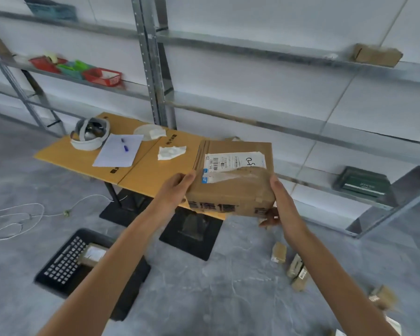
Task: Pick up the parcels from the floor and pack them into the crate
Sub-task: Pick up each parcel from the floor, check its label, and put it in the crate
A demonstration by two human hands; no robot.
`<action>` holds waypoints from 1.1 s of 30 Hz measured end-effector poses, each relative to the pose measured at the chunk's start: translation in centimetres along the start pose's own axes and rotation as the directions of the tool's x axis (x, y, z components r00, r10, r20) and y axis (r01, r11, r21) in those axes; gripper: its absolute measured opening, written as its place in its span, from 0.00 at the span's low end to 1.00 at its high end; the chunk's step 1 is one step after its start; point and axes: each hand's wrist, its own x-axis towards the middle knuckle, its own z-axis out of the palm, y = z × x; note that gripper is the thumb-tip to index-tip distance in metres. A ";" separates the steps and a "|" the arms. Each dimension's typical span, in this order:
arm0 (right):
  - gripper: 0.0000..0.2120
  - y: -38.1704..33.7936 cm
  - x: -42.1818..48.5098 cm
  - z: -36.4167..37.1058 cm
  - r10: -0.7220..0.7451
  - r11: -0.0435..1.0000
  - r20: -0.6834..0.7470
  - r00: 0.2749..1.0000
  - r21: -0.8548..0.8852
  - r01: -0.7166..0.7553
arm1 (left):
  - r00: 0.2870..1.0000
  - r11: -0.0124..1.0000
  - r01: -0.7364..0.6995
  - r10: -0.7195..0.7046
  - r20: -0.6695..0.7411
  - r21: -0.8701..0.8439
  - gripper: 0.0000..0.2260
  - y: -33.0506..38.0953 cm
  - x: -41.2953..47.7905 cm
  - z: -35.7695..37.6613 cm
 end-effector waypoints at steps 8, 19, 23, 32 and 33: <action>0.25 0.5 -2.6 9.6 0.055 0.997 0.062 0.997 -0.059 -0.051 | 0.994 0.994 0.103 -0.102 0.028 -0.029 0.16 -5.0 -3.1 -10.6; 0.24 -0.2 -5.7 30.1 0.173 0.985 0.054 0.983 -0.009 -0.172 | 0.991 0.990 0.133 -0.132 -0.015 0.054 0.17 -10.9 -3.4 -30.6; 0.23 -0.3 -6.2 36.0 0.242 0.969 0.074 0.967 0.035 -0.245 | 0.989 0.984 0.147 -0.149 0.005 0.102 0.18 -12.6 -2.3 -35.8; 0.28 -0.1 -0.4 42.3 0.325 0.943 0.115 0.939 0.039 -0.332 | 0.981 0.972 0.187 -0.191 0.018 0.144 0.19 -14.4 5.0 -41.1; 0.28 -0.3 0.6 42.7 0.328 0.943 0.108 0.938 0.027 -0.333 | 0.980 0.971 0.195 -0.198 0.014 0.138 0.19 -14.4 6.1 -41.3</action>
